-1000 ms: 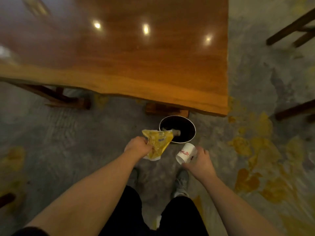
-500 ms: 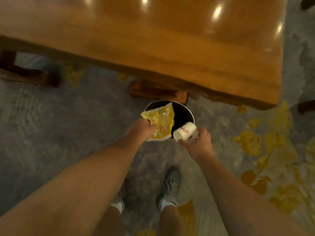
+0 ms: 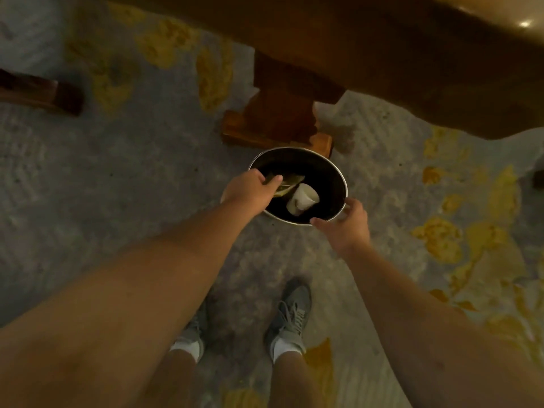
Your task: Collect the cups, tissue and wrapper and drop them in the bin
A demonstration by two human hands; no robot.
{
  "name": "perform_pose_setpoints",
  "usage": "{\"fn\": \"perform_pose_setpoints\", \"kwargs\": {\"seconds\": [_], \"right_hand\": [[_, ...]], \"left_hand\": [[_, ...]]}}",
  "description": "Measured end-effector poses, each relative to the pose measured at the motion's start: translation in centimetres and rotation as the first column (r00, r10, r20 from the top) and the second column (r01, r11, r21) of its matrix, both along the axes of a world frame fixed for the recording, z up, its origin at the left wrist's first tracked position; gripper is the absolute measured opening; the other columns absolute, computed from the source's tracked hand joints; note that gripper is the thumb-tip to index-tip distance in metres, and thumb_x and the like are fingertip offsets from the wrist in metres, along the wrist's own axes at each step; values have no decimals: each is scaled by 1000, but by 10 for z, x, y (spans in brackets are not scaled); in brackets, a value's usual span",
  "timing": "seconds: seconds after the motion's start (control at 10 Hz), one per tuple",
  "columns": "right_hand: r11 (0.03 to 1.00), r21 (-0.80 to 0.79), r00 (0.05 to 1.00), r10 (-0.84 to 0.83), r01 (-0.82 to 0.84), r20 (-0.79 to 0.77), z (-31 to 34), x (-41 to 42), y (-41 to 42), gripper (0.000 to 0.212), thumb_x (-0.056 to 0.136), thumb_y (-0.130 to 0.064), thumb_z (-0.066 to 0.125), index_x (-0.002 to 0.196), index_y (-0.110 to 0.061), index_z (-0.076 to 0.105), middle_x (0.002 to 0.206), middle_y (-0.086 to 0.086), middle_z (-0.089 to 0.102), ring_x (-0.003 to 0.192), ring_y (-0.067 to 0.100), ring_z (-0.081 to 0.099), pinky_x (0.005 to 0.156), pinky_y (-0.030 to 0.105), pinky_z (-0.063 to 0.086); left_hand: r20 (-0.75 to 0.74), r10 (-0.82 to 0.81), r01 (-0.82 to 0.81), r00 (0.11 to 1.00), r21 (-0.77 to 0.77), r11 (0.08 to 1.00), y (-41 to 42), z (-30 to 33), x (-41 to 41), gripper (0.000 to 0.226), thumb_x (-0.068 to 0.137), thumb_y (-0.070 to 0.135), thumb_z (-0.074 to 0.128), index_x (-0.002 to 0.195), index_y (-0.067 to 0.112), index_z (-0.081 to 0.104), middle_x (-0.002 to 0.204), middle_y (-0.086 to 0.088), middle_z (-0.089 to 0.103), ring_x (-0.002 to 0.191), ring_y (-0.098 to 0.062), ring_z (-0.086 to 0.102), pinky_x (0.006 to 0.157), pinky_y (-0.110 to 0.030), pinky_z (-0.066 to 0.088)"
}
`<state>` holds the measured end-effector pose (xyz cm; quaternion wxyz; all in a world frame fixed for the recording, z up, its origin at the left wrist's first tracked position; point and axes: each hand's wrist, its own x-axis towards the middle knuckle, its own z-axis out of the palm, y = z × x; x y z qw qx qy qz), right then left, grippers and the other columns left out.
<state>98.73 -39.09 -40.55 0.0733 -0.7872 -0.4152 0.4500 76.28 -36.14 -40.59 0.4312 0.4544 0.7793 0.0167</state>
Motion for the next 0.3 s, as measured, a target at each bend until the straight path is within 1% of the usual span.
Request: {"fn": "perform_pose_setpoints", "kwargs": {"seconds": [0.1,0.2,0.3], "right_hand": [[999,-13,999,47,-47,14,4,-3,-7,83,73,-38,86,142,-22,44,138,1,49,113,22,60,87,40,57],[992,22,992,123,-124,14,21,-16,-8,51,81,-38,78,126,-25,59,116,-5,62,102,17,64,75,32,57],[952,166,966,248,-256,67,52,-35,-2,18,87,-34,70,105,-30,66,91,-14,66,88,10,66,62,19,47]], "left_hand": [[-27,-42,44,999,43,998,-12,4,-10,37,90,61,52,104,27,62,74,15,53,68,-8,55,51,-27,35],[-39,-88,90,995,58,994,-26,12,-22,20,88,55,58,86,34,59,75,13,61,68,-8,58,50,-25,34],[4,-17,16,1000,117,993,-33,34,-38,24,87,53,61,71,37,52,72,15,62,66,-3,58,50,-24,34]]}}
